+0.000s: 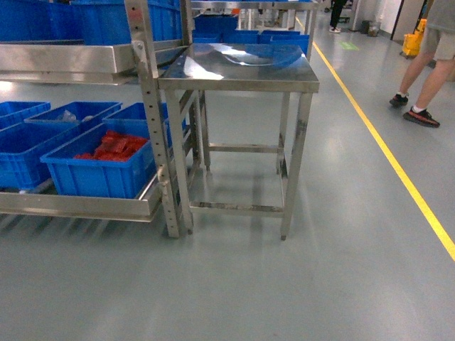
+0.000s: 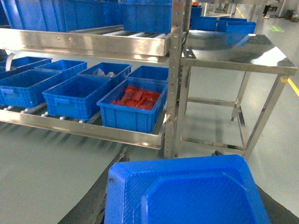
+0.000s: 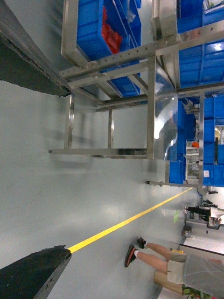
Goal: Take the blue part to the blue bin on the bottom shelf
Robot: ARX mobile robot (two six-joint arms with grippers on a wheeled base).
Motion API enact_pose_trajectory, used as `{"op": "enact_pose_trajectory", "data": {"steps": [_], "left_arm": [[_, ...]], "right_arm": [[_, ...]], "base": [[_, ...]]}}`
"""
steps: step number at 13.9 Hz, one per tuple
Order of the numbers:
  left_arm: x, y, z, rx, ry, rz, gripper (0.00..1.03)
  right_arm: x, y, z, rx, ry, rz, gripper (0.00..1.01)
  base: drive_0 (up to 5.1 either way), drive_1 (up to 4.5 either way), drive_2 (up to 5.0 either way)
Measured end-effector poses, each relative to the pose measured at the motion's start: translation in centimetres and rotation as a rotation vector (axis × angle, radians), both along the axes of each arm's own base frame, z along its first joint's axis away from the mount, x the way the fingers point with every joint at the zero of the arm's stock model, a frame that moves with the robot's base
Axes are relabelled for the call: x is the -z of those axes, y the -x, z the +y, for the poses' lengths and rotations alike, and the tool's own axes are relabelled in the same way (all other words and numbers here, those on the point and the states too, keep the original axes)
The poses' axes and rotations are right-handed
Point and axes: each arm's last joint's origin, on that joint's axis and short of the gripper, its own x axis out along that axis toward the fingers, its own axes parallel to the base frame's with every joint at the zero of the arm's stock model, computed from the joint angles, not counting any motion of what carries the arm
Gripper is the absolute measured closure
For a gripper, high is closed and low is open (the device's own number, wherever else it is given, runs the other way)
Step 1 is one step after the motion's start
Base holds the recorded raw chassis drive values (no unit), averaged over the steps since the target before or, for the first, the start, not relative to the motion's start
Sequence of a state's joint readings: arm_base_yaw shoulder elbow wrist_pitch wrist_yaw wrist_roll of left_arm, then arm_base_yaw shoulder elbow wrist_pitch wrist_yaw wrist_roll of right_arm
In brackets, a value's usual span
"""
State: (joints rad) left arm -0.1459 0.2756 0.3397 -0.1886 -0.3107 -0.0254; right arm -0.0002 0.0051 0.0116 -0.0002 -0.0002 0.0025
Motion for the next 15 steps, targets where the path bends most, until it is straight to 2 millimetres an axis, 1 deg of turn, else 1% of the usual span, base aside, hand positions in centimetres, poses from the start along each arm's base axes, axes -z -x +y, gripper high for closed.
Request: {"op": "enact_pose_trajectory", "data": {"steps": [15], "left_arm": [[-0.03, 0.01, 0.0, 0.0, 0.001, -0.003, 0.6]], "right_arm": [[0.04, 0.0, 0.0, 0.0, 0.0, 0.004, 0.03]], "base": [[0.0, 4.15, -4.1]]}}
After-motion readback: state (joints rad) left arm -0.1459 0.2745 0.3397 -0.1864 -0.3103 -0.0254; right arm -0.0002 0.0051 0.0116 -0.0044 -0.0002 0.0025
